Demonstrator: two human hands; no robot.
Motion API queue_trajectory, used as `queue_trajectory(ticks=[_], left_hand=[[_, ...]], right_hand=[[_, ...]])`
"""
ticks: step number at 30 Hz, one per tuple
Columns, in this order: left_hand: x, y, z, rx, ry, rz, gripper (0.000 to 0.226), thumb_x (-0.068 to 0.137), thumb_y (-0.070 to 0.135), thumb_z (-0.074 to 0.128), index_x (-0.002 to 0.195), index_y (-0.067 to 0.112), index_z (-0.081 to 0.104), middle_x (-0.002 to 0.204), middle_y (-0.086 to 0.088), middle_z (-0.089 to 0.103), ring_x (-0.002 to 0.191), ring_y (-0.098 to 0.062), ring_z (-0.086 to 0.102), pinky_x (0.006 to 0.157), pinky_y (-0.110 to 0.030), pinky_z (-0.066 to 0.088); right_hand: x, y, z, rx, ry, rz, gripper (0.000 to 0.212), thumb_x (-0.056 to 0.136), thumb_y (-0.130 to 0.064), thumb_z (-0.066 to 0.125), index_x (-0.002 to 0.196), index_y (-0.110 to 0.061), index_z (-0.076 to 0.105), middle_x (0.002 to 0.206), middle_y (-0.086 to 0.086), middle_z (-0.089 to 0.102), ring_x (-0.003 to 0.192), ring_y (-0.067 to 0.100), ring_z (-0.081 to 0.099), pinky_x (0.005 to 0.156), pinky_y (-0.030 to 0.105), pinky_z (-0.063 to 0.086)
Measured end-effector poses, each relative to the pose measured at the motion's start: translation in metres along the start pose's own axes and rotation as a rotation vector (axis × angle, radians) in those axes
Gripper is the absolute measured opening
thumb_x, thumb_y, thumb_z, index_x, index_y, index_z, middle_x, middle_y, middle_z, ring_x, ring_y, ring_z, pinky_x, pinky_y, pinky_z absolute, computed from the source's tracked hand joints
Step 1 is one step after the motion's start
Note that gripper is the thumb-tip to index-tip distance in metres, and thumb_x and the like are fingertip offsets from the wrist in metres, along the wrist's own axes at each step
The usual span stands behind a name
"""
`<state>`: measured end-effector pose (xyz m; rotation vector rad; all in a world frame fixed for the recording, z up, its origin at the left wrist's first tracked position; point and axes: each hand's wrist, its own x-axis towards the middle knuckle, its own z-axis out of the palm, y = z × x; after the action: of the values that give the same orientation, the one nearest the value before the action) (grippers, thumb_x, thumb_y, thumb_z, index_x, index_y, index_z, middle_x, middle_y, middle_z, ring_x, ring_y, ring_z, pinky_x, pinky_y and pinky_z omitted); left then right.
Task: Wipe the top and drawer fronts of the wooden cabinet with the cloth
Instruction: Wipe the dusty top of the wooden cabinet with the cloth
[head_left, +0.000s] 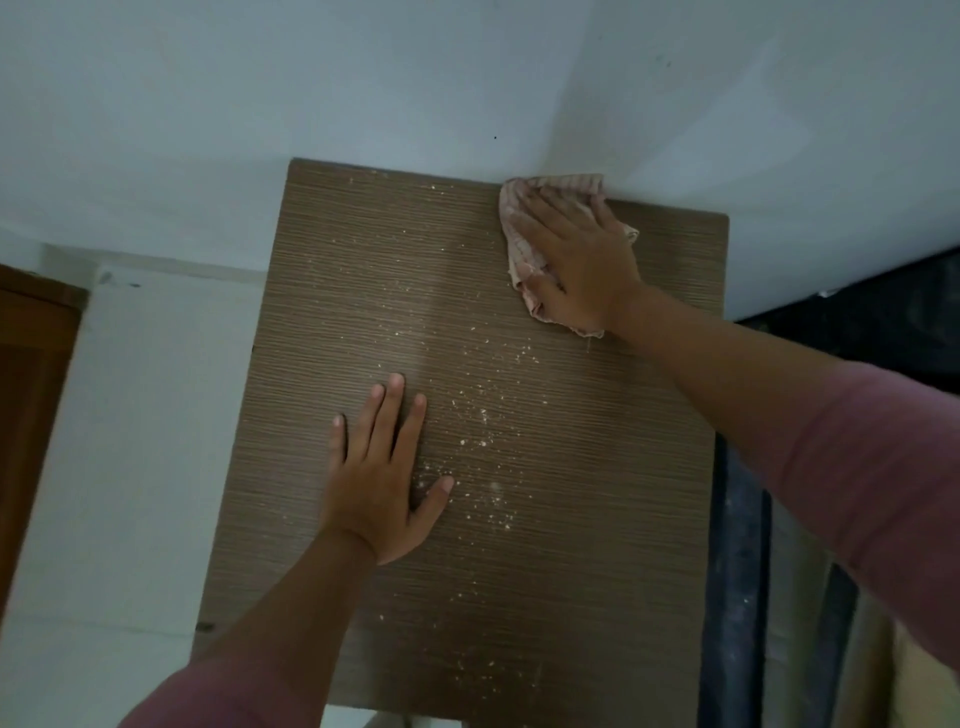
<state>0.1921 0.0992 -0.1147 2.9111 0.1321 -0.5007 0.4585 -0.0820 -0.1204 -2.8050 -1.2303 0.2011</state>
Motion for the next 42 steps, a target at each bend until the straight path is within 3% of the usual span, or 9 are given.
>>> queue_trajectory(ticks=[4,9,22,32,37,42], left_hand=[[0.0,0.001,-0.002,-0.027,0.013,-0.002,0.082,0.082,0.063,0.031,0.148,0.016,0.016,0.157,-0.008,0.008,0.144,-0.024,0.005,0.112,-0.056,0.013],[-0.001,0.0,0.0,-0.014,0.045,0.019,0.082,0.082,0.062,0.035,0.147,0.015,0.017,0.157,-0.008,0.009,0.144,-0.026,0.008,0.11,-0.056,0.014],[0.0,-0.001,0.004,0.019,0.054,0.003,0.084,0.082,0.065,0.027,0.149,0.018,0.005,0.157,-0.004,-0.005,0.144,-0.02,-0.006,0.113,-0.05,0.0],[-0.002,0.0,0.007,0.002,0.109,0.034,0.08,0.085,0.063,0.024,0.148,0.019,0.001,0.158,-0.006,-0.007,0.144,-0.022,-0.008,0.115,-0.05,0.0],[-0.018,-0.006,0.004,-0.129,0.107,0.096,0.08,0.086,0.058,0.031,0.148,0.012,0.009,0.158,-0.008,0.0,0.145,-0.023,-0.001,0.115,-0.047,0.004],[-0.094,-0.022,0.021,-0.152,0.113,0.152,0.08,0.084,0.059,0.037,0.146,0.009,0.02,0.157,-0.009,0.011,0.144,-0.023,0.009,0.114,-0.048,0.006]], right_hand=[[-0.001,0.0,-0.005,-0.046,0.012,-0.013,0.062,0.089,-0.044,0.03,0.146,-0.019,0.035,0.156,0.006,0.026,0.144,0.026,0.024,0.114,0.059,0.007],[-0.002,-0.015,0.01,-0.041,0.077,0.122,0.06,0.091,-0.04,0.029,0.148,-0.021,0.031,0.157,0.006,0.025,0.145,0.025,0.021,0.114,0.059,-0.001],[-0.036,-0.024,0.009,-0.056,0.01,-0.176,0.059,0.092,-0.042,0.029,0.148,-0.023,0.032,0.154,0.005,0.031,0.141,0.028,0.029,0.114,0.049,-0.001],[-0.113,-0.084,0.021,-0.043,-0.027,-0.181,0.059,0.092,-0.042,0.025,0.148,-0.023,0.029,0.154,0.003,0.032,0.142,0.026,0.028,0.115,0.048,0.002],[-0.153,-0.118,0.028,-0.016,-0.053,-0.173,0.058,0.093,-0.042,0.025,0.148,-0.025,0.03,0.155,0.001,0.03,0.143,0.025,0.026,0.115,0.053,0.008],[-0.182,-0.141,0.034,-0.009,-0.084,-0.172,0.058,0.095,-0.044,0.022,0.149,-0.026,0.029,0.156,-0.001,0.027,0.144,0.023,0.023,0.115,0.054,0.009]])
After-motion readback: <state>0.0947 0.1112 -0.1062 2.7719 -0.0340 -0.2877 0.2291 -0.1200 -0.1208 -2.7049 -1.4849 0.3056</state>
